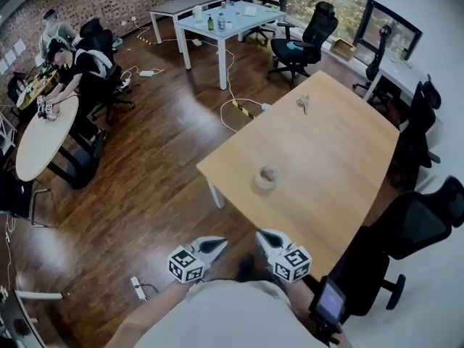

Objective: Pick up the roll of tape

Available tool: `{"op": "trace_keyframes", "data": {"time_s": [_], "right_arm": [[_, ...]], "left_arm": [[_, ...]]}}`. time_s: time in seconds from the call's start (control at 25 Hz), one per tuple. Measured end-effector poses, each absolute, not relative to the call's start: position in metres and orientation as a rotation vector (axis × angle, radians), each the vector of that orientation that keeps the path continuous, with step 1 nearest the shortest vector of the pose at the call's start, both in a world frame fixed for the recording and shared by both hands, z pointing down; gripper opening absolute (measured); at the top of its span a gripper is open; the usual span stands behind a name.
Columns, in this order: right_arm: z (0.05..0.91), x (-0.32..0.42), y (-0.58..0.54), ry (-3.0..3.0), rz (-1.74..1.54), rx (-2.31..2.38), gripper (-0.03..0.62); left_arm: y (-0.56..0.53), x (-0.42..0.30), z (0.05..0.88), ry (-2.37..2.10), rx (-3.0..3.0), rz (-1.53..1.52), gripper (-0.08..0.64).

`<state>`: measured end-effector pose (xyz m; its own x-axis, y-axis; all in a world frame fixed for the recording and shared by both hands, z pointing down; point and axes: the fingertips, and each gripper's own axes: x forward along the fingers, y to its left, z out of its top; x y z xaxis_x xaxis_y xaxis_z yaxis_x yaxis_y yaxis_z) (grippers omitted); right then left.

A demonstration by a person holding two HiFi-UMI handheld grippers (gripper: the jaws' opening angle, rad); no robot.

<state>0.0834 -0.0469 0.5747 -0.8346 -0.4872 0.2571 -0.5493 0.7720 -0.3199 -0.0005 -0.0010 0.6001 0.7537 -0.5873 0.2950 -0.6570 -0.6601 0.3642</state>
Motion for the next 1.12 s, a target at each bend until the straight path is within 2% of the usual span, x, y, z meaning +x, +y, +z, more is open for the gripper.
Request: {"op": "trace_keyframes", "data": {"time_s": [0.36, 0.64, 1.12], "right_arm": [[0.581, 0.126, -0.108, -2.778, 0.607, 0.885, 0.006], [0.577, 0.144, -0.152, -2.758, 0.601, 0.905, 0.006], [0.62, 0.122, -0.169, -2.515, 0.486, 0.656, 0.006]], "left_arm": [[-0.06, 0.032, 0.6, -0.927, 2.503, 0.252, 0.005], [-0.084, 0.029, 0.591, -0.99, 2.501, 0.216, 0.005], [-0.102, 0.009, 0.603, -0.944, 2.456, 0.184, 0.005]]}}
